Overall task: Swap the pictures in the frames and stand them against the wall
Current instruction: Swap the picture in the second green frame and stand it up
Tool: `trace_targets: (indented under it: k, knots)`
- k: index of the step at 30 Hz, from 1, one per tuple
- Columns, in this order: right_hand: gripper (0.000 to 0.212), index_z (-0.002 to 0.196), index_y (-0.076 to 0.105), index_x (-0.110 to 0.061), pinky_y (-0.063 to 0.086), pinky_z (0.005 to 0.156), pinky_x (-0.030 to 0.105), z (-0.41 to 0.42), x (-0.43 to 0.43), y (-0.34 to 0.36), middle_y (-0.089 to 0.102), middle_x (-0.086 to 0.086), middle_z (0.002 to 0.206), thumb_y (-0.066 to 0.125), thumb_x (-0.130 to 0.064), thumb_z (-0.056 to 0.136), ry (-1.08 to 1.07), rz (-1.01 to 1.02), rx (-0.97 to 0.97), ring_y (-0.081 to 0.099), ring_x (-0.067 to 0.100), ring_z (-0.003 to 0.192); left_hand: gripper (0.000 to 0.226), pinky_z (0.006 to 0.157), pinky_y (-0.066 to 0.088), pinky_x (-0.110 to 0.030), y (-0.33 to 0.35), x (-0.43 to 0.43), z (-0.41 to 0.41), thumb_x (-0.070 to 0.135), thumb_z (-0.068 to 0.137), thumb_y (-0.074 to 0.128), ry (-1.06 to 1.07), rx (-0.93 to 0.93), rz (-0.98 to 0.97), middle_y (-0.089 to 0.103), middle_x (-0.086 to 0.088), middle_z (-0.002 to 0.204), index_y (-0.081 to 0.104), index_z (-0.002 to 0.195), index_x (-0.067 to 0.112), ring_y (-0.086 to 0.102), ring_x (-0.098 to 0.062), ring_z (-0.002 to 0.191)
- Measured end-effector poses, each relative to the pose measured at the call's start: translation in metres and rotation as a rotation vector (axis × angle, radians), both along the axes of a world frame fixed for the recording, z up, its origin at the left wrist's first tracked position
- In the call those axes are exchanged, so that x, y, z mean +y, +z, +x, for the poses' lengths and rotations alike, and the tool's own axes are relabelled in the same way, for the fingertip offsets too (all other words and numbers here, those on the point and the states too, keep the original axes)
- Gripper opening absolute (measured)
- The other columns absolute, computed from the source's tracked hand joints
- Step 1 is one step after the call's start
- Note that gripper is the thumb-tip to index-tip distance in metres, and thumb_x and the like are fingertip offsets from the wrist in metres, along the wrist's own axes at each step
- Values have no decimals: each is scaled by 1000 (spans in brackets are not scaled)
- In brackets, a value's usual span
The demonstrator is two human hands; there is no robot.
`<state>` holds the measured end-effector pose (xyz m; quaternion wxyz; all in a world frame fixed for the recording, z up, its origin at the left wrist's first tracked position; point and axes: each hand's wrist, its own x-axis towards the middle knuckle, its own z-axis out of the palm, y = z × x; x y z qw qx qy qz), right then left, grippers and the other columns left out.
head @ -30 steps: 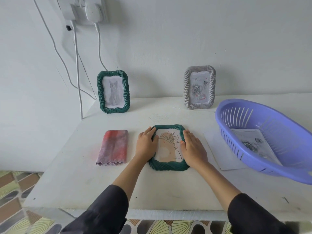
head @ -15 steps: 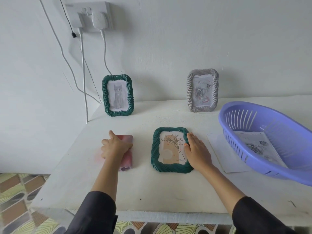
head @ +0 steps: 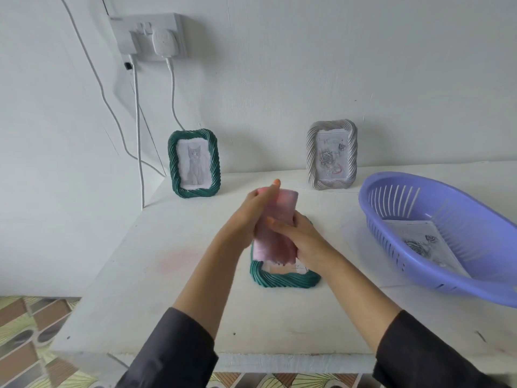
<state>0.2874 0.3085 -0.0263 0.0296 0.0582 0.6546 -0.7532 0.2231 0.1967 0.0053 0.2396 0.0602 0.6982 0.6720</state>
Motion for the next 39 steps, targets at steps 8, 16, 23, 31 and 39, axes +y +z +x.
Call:
trace_targets:
  k: [8, 16, 23, 31, 39]
  knots:
    - [15, 91, 60, -9, 47, 69, 14, -15, 45, 13, 64, -1, 86, 67, -2, 78, -637, 335, 247, 59, 19, 80, 48, 113, 23, -43, -75, -7, -1, 39, 98, 34, 158, 516, -743, 33, -5, 149, 30, 145, 26, 28, -28, 137]
    - [46, 135, 46, -19, 18, 114, 27, -30, 31, -47, 46, 1, 143, 46, -6, 91, -15, 1370, 376, 39, 18, 135, 45, 115, 17, -42, -105, -11, -5, 27, 99, 27, 51, 678, -860, 35, 13, 150, 34, 141, 40, 29, -17, 138]
    - [47, 125, 59, -21, 16, 113, 19, 8, 32, -66, 50, -2, 140, 39, -3, 86, 157, 1269, 400, 39, 14, 135, 44, 117, 12, -38, -106, -10, -6, 29, 100, 27, 60, 664, -904, 30, 11, 153, 32, 144, 34, 22, -16, 143]
    - [49, 137, 44, -23, 8, 114, 18, -1, 38, -48, 33, -5, 150, 35, 1, 96, 18, 1359, 325, 27, 10, 141, 45, 119, 9, -38, -109, -11, -8, 31, 101, 24, 17, 645, -918, 28, 12, 154, 28, 145, 35, 18, -15, 145]
    - [51, 134, 48, -22, 0, 110, 8, 28, 43, -57, 35, -7, 149, 39, 6, 93, 257, 1261, 409, 22, 2, 139, 44, 119, 8, -38, -108, -11, -9, 31, 101, 24, 18, 651, -917, 27, 12, 154, 28, 145, 35, 17, -15, 145]
